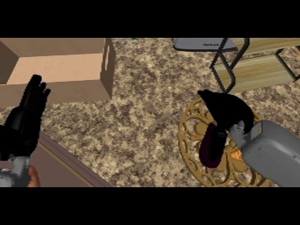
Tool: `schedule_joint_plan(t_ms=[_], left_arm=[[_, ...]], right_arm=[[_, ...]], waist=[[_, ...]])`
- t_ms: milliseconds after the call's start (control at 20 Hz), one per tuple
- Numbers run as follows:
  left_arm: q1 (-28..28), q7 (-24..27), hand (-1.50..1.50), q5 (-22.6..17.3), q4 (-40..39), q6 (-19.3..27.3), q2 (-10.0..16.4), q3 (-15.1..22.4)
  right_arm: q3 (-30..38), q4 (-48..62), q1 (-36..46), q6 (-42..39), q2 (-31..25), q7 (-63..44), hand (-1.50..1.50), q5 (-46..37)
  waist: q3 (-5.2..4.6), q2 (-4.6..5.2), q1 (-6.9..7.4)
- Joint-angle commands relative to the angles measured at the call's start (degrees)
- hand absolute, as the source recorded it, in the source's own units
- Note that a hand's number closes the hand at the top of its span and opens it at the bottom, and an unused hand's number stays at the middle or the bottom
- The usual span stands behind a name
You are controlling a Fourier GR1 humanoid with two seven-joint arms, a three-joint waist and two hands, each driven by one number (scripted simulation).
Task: Pick the eggplant from the placemat and place it in the tiered shelf
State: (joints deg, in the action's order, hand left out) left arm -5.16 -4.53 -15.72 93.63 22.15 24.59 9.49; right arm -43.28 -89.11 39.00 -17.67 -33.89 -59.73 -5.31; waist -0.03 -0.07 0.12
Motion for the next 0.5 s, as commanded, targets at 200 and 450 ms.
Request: schedule_joint_plan(t_ms=[200, 450], left_arm=[[0.8, 0.9, 0.0, 2.9, -0.2, 0.2, -3.4, 0.2], [1.4, -4.3, 0.0, 3.4, 4.2, -2.1, -2.7, -1.6]], right_arm=[[-1.3, 2.8, -7.9, -0.4, 3.0, 0.1, -1.5, -8.4], [4.5, -0.1, -9.7, -4.9, 3.9, -0.1, -1.5, -11.1]], waist=[[0.03, 0.05, -0.09], [0.03, -0.03, 0.0]])
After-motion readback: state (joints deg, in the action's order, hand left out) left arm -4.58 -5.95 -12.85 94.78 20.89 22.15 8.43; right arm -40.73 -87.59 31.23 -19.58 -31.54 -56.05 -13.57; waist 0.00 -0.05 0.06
